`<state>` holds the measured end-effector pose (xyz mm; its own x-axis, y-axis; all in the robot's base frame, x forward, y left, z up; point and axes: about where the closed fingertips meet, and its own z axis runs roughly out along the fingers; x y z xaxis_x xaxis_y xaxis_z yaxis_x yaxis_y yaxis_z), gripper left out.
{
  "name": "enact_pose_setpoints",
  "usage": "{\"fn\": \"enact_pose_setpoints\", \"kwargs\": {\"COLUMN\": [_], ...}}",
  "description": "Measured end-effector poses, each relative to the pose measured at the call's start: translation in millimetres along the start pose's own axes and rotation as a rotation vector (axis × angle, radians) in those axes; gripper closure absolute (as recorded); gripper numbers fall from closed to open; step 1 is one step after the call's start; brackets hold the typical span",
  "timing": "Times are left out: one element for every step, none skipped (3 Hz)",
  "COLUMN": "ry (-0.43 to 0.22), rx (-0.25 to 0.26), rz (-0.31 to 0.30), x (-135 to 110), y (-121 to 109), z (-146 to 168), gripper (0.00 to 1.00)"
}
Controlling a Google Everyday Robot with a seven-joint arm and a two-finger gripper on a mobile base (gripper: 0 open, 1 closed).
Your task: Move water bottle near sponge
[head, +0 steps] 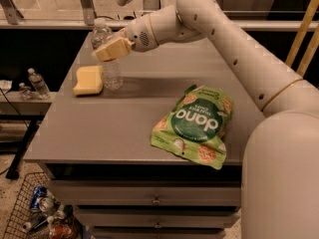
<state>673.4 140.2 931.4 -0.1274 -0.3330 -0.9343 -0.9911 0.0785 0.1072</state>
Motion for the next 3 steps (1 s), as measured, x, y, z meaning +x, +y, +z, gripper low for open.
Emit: {"fn": "enact_pose_setpoints", "kwargs": {"ry": [0.001, 0.001, 0.017], "rx": [-0.005, -0.005, 0.013], "rz": [0.000, 0.000, 0.001], "x": [0, 0, 4], "y": [1, 1, 5], "z": [3, 3, -8], "gripper": [0.00, 0.00, 0.00]}}
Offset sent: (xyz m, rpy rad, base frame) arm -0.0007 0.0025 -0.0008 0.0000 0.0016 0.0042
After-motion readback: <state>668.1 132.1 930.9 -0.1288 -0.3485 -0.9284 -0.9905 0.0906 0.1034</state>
